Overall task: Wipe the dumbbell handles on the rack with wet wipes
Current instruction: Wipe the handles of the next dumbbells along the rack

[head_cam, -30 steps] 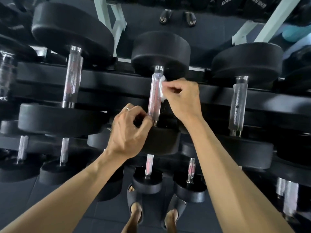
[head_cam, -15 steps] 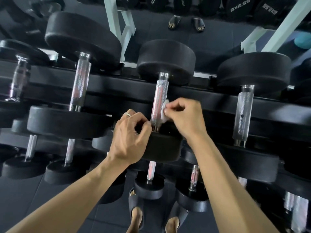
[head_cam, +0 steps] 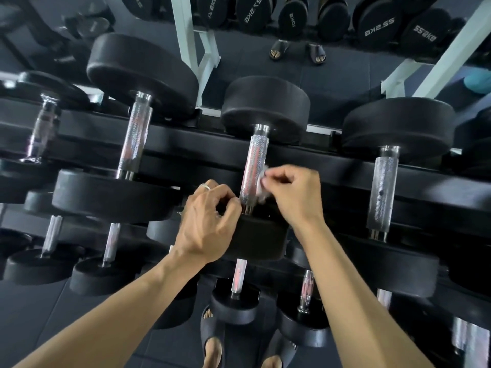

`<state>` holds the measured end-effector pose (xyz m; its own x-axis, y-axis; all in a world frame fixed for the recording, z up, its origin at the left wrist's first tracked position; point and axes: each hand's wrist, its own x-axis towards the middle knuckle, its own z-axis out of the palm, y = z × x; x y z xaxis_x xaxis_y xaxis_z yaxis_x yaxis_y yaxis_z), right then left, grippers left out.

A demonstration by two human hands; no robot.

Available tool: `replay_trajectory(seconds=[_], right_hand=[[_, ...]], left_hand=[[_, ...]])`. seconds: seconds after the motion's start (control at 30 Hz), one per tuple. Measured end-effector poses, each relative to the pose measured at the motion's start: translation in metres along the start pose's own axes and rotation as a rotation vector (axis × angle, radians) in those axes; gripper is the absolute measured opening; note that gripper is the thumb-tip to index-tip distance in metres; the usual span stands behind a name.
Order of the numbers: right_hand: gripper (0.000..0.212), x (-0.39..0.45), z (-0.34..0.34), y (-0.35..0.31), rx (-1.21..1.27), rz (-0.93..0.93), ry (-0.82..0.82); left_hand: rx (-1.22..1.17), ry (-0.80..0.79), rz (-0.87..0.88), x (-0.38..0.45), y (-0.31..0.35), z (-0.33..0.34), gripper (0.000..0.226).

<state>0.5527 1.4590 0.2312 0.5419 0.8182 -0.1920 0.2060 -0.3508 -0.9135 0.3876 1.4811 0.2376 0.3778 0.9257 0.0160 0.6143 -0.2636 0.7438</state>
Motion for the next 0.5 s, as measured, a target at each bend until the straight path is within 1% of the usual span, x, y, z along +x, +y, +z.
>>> replay_trajectory(seconds=[0.07,0.13,0.2,0.27,0.33,0.37,0.43,0.5], right_hand=[[0.015,0.020,0.004,-0.006,0.056,-0.027,0.100],[0.017,0.033,0.007,-0.009,0.094,-0.014,0.114],[0.019,0.025,0.006,-0.004,0.077,0.004,0.047],[0.023,0.003,-0.001,0.002,0.009,0.037,-0.044],[0.019,-0.016,-0.006,0.008,-0.067,0.083,-0.125],[0.016,-0.019,-0.007,0.008,-0.088,0.080,-0.139],[0.018,-0.012,-0.005,0.004,-0.045,0.044,-0.088],[0.020,0.006,0.001,-0.002,0.040,0.009,0.026]], left_hand=[[0.004,0.000,-0.001,0.000,0.000,0.000,0.023],[0.003,-0.004,-0.005,0.000,0.001,0.000,0.024],[0.008,-0.011,-0.010,0.000,0.001,0.000,0.026],[0.014,-0.005,-0.026,-0.003,0.000,0.001,0.035],[-0.006,0.008,-0.048,-0.008,0.000,0.002,0.043],[-0.036,0.015,-0.053,-0.011,-0.001,0.002,0.045],[-0.090,0.021,-0.066,-0.012,-0.002,0.001,0.047],[-0.103,0.017,-0.084,-0.011,-0.003,0.002,0.049]])
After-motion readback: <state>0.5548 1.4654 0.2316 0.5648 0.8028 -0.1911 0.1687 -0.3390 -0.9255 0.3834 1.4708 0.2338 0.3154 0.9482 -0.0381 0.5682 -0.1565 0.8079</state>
